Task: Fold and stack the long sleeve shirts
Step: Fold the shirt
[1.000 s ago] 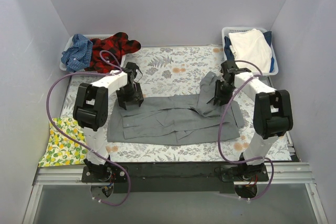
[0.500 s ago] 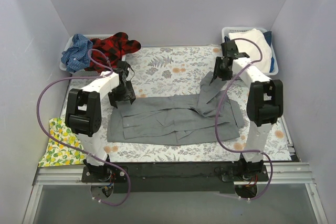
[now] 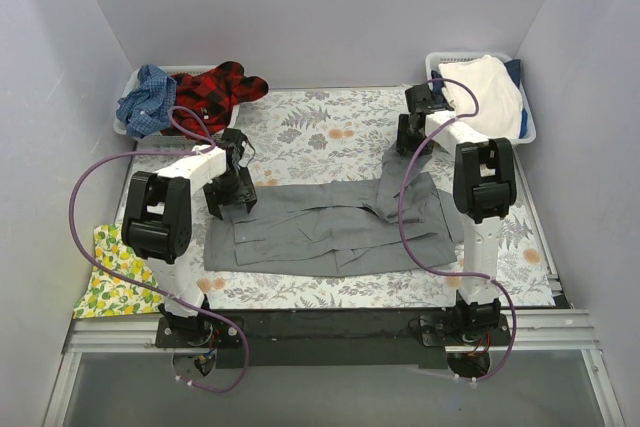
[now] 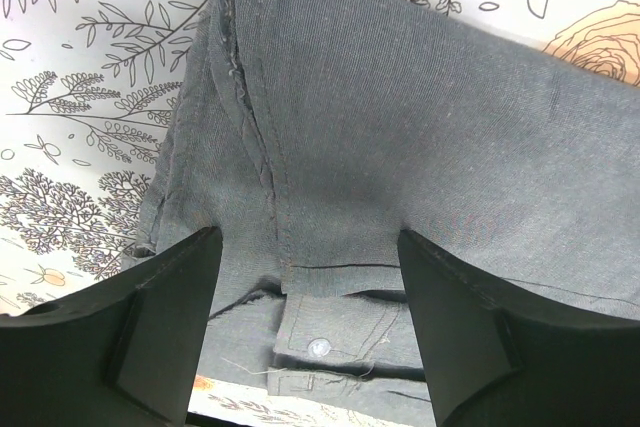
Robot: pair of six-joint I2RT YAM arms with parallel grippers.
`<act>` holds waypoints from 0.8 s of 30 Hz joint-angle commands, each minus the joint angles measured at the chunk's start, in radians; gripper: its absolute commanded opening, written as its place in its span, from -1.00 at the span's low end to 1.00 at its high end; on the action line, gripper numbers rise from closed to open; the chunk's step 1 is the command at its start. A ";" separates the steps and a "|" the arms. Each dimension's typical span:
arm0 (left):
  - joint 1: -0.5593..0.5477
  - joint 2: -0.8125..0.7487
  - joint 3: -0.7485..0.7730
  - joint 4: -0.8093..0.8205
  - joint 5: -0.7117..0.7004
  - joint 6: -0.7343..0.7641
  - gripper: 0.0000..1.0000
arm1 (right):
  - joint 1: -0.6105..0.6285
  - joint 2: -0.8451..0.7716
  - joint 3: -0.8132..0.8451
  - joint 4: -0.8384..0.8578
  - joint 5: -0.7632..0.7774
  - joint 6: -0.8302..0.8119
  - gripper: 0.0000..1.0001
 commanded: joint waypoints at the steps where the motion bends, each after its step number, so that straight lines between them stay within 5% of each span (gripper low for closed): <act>1: -0.001 -0.059 0.019 0.003 0.001 0.001 0.43 | -0.015 0.049 0.011 0.007 0.077 -0.031 0.21; 6: -0.001 -0.056 0.027 0.000 0.002 0.002 0.43 | 0.000 0.070 -0.009 0.005 0.073 -0.045 -0.02; 7: -0.001 -0.056 0.033 -0.003 0.001 0.002 0.43 | 0.007 0.067 -0.012 0.005 0.074 -0.044 -0.40; 10: -0.003 -0.055 0.045 -0.003 0.002 0.001 0.43 | 0.016 0.047 -0.009 0.005 0.096 -0.031 -0.96; 24: -0.003 -0.052 0.120 -0.011 0.013 0.007 0.42 | 0.103 -0.310 -0.010 -0.006 0.064 -0.010 -0.97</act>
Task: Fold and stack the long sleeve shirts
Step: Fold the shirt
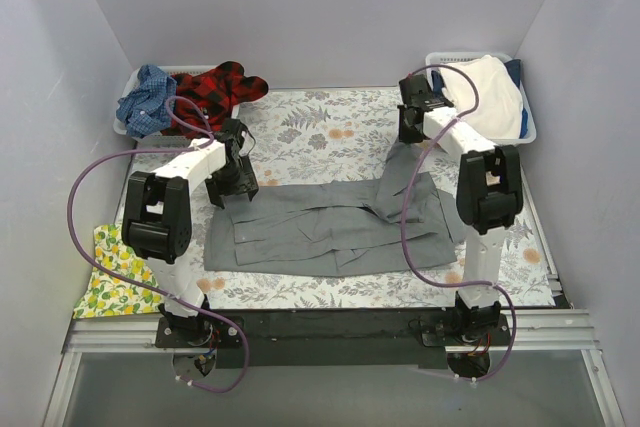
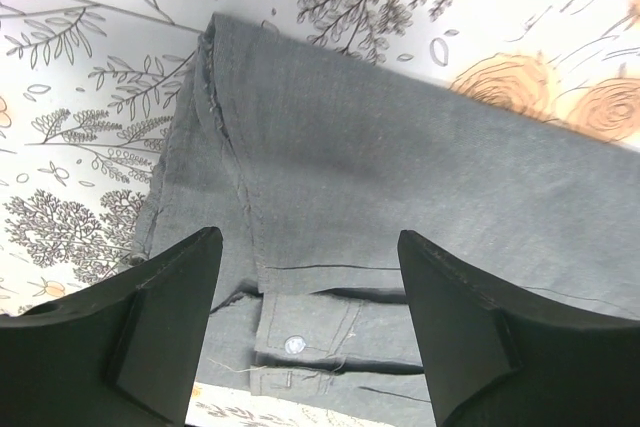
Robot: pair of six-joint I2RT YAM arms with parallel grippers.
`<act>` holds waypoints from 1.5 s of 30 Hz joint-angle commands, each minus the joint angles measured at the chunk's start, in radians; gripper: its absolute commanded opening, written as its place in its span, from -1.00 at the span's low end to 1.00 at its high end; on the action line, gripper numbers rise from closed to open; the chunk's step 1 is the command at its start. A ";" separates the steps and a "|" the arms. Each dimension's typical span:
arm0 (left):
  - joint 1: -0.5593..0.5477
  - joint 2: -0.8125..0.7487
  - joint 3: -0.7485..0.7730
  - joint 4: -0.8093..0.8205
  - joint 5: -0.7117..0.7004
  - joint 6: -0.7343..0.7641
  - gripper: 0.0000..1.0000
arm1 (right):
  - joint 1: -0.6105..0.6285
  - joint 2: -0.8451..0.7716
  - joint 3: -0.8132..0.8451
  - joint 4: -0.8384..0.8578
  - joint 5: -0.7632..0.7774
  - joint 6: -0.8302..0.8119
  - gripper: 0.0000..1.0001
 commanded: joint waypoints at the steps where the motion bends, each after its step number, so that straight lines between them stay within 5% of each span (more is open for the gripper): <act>1: -0.001 -0.050 0.059 -0.006 0.012 0.006 0.42 | 0.054 -0.241 -0.007 0.007 -0.035 0.017 -0.97; 13: 0.020 -0.088 0.121 -0.030 -0.014 -0.075 0.47 | 0.306 -0.450 -0.177 -0.013 -0.267 -0.035 -0.97; 22: 0.077 -0.200 0.039 -0.016 0.037 -0.100 0.50 | 0.594 -0.447 -0.247 0.009 -0.255 -0.066 -0.97; 30: 0.083 -0.268 -0.021 -0.008 0.081 -0.075 0.51 | 0.722 -0.429 -0.281 -0.018 -0.275 -0.146 -0.97; 34: 0.083 -0.283 -0.045 -0.008 0.117 -0.055 0.52 | 0.726 -0.444 -0.321 -0.034 -0.292 -0.157 -0.06; 39: 0.083 -0.294 -0.074 0.020 0.175 -0.028 0.54 | 0.723 -0.516 -0.362 -0.004 -0.215 -0.140 0.15; 45: 0.082 -0.320 -0.129 0.040 0.408 0.045 0.56 | 0.644 -0.659 -0.468 0.062 -0.094 -0.037 0.25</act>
